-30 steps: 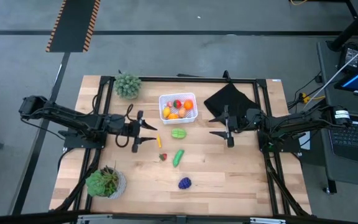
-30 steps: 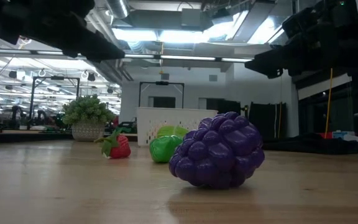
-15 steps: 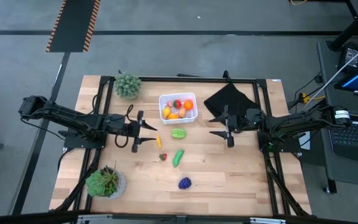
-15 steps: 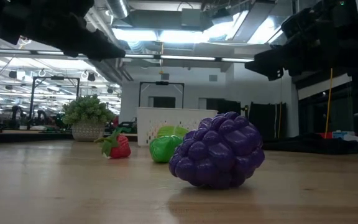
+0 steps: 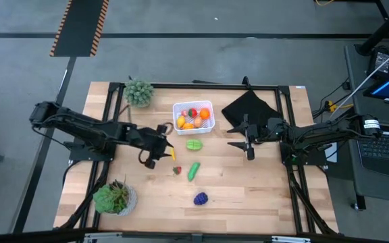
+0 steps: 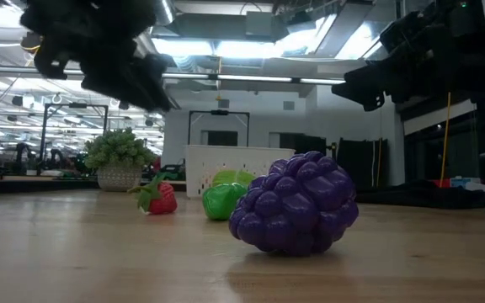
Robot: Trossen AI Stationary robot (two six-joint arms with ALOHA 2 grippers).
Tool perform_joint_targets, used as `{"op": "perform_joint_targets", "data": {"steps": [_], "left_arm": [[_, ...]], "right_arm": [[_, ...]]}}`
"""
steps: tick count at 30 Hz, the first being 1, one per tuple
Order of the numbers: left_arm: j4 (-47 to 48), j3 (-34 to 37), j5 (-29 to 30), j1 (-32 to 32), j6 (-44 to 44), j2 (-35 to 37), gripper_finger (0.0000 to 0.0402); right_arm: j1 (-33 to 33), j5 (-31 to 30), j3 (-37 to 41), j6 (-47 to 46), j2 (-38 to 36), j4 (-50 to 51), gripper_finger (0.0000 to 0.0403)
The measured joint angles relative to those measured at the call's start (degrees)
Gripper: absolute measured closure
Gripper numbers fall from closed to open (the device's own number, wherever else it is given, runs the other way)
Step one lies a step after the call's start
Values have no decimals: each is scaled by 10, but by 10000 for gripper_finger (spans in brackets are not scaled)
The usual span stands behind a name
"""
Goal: Pick and placing Produce into tupperware
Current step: Put the corn into the white bin
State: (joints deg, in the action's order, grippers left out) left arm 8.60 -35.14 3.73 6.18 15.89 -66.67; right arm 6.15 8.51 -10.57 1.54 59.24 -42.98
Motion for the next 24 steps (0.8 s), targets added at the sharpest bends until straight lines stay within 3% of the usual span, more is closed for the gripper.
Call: {"op": "perform_joint_targets", "data": {"steps": [5, 10, 19, 24], "left_arm": [[94, -68, 0, 4, 41, -71, 248], [127, -112, 0, 4, 89, -131, 253], [144, -119, 1, 4, 192, -217, 262], [146, -119, 49, 3, 235, -250, 269]], "right_arm": [[0, 0, 0, 0, 0, 1, 160], [0, 0, 0, -4, 0, 9, 160], [0, 0, 0, -14, 0, 9, 160], [0, 0, 0, -14, 0, 9, 160]]}}
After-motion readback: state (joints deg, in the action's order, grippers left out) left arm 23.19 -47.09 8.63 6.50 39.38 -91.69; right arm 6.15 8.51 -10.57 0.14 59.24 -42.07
